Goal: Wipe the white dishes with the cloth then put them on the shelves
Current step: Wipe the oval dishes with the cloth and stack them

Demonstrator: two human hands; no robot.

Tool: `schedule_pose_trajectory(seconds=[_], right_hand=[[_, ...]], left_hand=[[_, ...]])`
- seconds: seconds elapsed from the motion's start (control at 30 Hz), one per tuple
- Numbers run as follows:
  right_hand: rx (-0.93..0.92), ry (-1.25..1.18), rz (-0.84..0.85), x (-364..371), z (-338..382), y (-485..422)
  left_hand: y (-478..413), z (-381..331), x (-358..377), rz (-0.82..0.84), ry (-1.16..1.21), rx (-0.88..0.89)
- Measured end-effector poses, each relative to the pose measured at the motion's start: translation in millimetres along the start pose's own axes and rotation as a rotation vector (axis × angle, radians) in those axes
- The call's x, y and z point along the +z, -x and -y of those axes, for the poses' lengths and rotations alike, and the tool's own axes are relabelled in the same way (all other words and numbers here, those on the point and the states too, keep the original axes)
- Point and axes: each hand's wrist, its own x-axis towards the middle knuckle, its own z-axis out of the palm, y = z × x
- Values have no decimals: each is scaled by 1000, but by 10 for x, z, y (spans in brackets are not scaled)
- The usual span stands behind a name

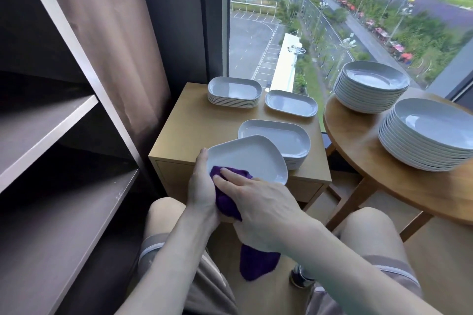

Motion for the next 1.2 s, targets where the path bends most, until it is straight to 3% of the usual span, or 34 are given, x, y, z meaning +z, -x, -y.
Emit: schedule_pose_trajectory(seconds=[0.37, 0.67, 0.9, 1.2], right_hand=[[194, 53, 1, -273, -344, -293], [382, 91, 86, -215, -534, -214], [312, 81, 57, -106, -213, -10], [69, 62, 87, -193, 277, -62]], left_hand=[[23, -56, -14, 28, -114, 92], [15, -97, -70, -66, -188, 95], [-37, -100, -116, -159, -133, 126], [-19, -48, -19, -133, -6, 45]])
